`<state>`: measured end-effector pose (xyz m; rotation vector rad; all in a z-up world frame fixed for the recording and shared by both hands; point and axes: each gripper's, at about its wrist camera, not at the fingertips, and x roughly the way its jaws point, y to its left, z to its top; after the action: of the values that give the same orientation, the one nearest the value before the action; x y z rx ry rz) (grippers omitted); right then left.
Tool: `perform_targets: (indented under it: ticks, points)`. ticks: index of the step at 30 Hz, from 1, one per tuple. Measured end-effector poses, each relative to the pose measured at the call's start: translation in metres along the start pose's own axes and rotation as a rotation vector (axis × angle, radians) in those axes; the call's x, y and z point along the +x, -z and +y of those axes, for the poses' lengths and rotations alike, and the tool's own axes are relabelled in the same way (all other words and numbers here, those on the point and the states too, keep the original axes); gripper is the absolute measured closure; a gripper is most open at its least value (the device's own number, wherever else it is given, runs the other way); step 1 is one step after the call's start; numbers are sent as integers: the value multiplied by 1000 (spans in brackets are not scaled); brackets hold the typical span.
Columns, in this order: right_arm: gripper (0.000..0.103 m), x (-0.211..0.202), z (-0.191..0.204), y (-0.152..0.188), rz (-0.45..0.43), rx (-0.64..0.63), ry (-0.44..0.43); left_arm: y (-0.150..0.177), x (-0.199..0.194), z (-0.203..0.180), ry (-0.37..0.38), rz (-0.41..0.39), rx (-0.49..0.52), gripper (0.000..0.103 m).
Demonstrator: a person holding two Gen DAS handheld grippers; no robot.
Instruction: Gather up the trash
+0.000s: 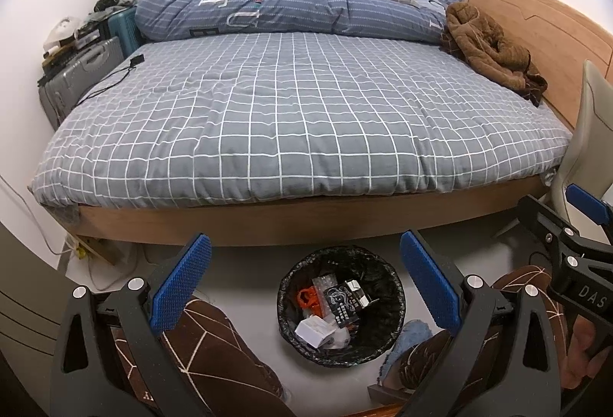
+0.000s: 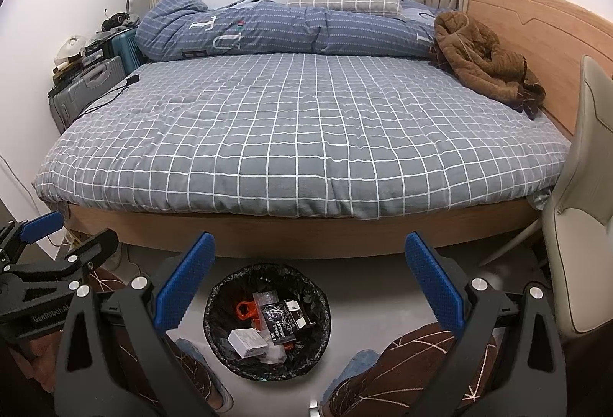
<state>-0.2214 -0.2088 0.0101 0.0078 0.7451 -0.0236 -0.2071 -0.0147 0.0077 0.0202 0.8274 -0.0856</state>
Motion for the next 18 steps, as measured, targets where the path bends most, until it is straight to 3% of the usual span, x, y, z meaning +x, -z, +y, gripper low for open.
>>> perform_targets:
  ticks: [18]
  points:
    - [8, -3, 0, -3, 3, 1, -1, -1, -3, -3, 13, -9, 8, 6]
